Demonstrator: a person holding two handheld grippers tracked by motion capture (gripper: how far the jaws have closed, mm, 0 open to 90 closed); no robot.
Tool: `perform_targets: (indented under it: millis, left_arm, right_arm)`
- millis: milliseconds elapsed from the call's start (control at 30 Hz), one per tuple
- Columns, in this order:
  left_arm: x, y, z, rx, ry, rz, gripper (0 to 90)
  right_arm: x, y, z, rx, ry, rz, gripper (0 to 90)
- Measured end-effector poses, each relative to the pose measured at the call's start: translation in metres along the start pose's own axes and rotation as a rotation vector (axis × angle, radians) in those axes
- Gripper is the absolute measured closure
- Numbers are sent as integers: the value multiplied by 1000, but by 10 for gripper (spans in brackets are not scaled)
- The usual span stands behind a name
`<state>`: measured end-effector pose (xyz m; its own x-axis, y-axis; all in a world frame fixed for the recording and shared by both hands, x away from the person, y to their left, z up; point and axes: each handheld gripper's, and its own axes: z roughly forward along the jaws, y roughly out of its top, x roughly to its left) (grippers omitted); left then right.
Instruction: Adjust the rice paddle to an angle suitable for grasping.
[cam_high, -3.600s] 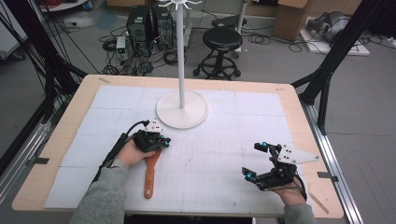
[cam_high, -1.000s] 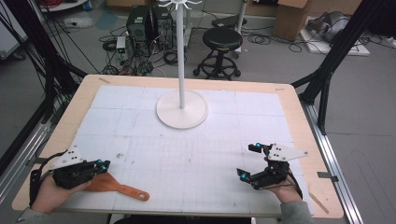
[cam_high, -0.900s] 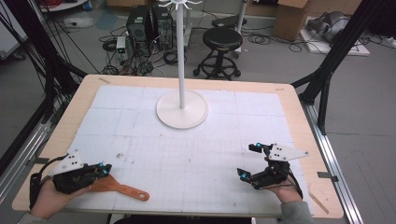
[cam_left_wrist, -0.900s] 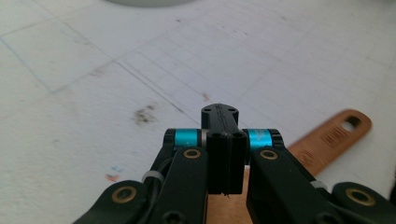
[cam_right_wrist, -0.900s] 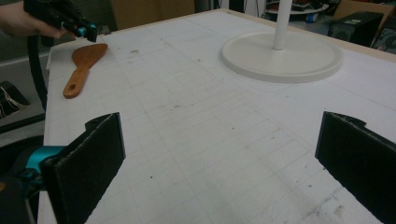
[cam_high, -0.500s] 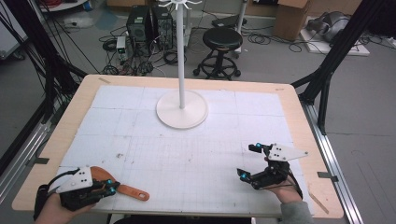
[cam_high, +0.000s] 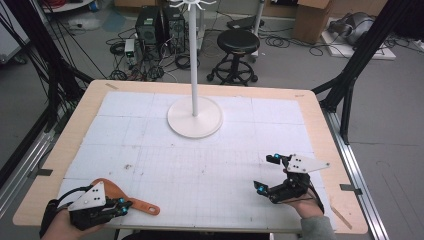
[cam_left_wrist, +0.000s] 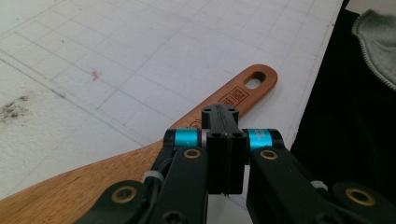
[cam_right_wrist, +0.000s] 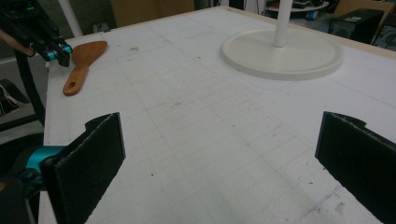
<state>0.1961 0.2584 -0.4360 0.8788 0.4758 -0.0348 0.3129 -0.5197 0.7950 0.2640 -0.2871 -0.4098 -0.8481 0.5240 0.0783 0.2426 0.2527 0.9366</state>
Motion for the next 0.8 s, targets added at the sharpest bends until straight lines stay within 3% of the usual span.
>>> perform_targets:
  millis: [333,400,433,500,800]
  left_arm:
    - [-1,0,14,56,-10,16,897]
    - [-1,1,15,56,-4,17,897]
    - [0,4,17,63,34,6,897]
    - [3,6,19,66,45,-3,897]
    - [12,12,27,66,64,-33,897]
  right_arm:
    - [0,-1,0,5,-4,-5,0]
    - [0,-1,0,7,-3,0,0]
    - [1,-1,0,6,-3,-1,0]
    - [0,-1,0,10,-4,-1,0]
    - [1,-2,2,25,-4,-4,0]
